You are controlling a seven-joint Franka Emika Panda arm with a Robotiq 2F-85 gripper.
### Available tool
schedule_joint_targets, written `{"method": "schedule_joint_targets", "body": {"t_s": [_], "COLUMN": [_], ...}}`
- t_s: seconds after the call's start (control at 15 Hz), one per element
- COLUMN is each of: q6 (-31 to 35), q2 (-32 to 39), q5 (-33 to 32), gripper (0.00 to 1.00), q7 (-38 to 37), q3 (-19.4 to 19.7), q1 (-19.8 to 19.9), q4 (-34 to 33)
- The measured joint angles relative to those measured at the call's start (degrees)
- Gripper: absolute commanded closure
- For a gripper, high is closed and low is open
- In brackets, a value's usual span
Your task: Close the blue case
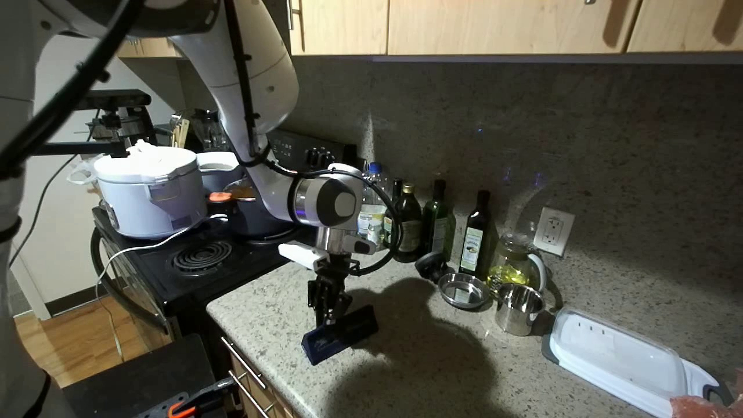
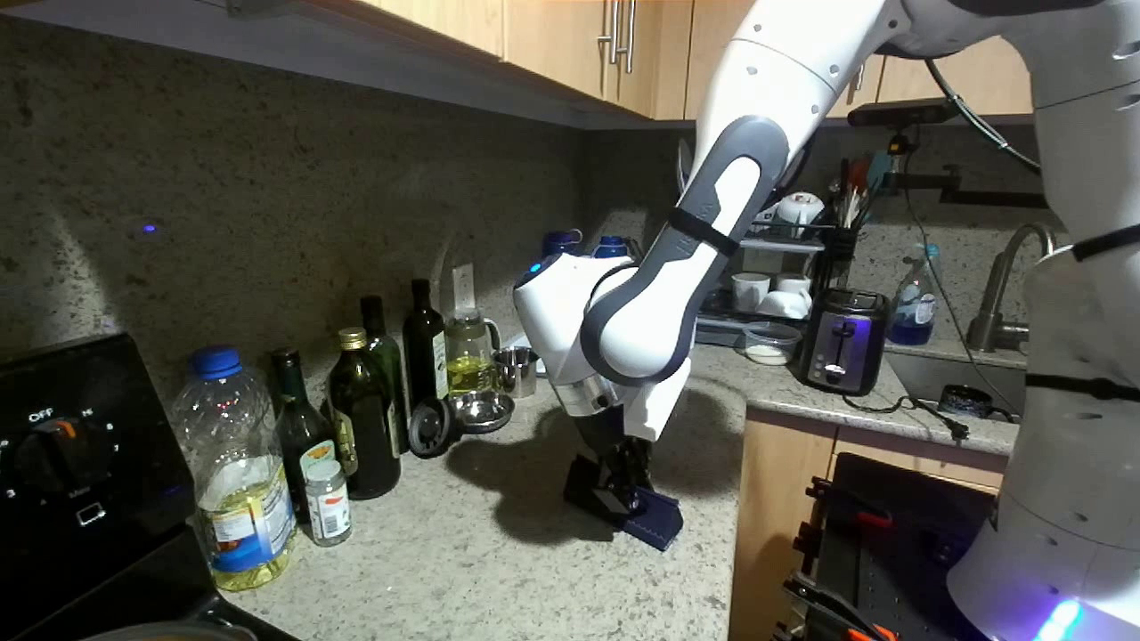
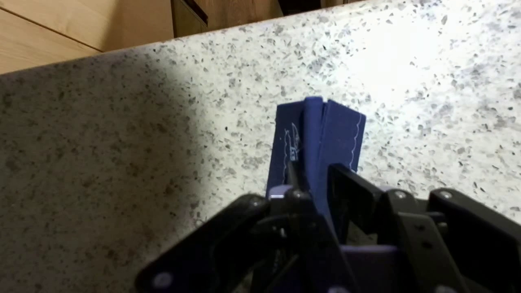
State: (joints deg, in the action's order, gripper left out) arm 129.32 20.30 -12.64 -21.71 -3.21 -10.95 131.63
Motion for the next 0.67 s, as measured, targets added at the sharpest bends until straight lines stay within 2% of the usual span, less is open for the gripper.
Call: {"method": "schedule_joint_targets", "body": {"t_s": [0.07, 0.13, 0.53, 0.6, 0.67], "q6": [0.0, 0.0, 0.0, 0.0, 0.0], "q2": [0.0, 0.0, -0.8, -1.2, -1.8], "q5": [0.0, 0.0, 0.0, 0.0, -0.1], "gripper": [0.54, 0.53, 0.09, 0.02, 0.0], "q7": [0.0, 0.0, 0.0, 0.0, -0.1], "q3": [0.0, 0.0, 0.1, 0.1, 0.1], "q1": [0.0, 0.0, 0.0, -0.1, -0.2], "q4": [0.0, 0.0, -0.1, -0.1, -0.1]}}
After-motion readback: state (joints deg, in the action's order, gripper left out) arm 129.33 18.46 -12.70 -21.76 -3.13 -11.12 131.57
